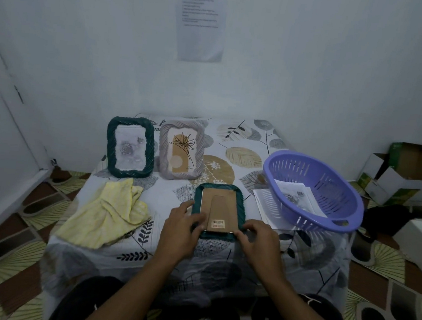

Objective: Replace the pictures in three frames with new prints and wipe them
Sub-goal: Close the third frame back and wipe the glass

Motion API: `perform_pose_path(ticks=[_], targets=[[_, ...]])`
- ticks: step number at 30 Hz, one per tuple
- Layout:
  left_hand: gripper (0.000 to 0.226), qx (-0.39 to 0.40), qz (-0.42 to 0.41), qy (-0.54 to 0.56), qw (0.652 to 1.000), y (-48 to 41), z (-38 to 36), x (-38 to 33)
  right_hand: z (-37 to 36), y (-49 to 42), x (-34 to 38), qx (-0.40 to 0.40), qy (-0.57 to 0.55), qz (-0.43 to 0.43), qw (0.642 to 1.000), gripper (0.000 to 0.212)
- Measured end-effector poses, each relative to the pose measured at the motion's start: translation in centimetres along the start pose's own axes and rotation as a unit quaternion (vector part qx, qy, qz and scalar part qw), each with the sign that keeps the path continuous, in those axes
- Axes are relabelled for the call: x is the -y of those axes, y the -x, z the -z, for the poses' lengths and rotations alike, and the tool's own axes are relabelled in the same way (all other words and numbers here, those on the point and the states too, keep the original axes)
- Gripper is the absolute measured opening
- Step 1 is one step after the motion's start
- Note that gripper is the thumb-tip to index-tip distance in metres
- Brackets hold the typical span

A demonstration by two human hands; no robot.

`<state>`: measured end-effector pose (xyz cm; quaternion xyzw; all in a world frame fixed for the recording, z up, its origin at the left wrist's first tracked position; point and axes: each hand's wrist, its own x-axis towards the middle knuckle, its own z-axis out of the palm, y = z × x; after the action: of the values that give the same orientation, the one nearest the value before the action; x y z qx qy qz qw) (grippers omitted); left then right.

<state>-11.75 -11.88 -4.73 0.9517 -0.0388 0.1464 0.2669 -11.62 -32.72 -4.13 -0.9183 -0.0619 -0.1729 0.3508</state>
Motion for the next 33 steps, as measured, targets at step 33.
perform_pose_path(ticks=[33], targets=[[0.037,0.0,-0.046,0.014,0.999,-0.3,-0.4,1.0,0.3,0.6,0.4,0.052,-0.08,-0.05,0.994,0.013]])
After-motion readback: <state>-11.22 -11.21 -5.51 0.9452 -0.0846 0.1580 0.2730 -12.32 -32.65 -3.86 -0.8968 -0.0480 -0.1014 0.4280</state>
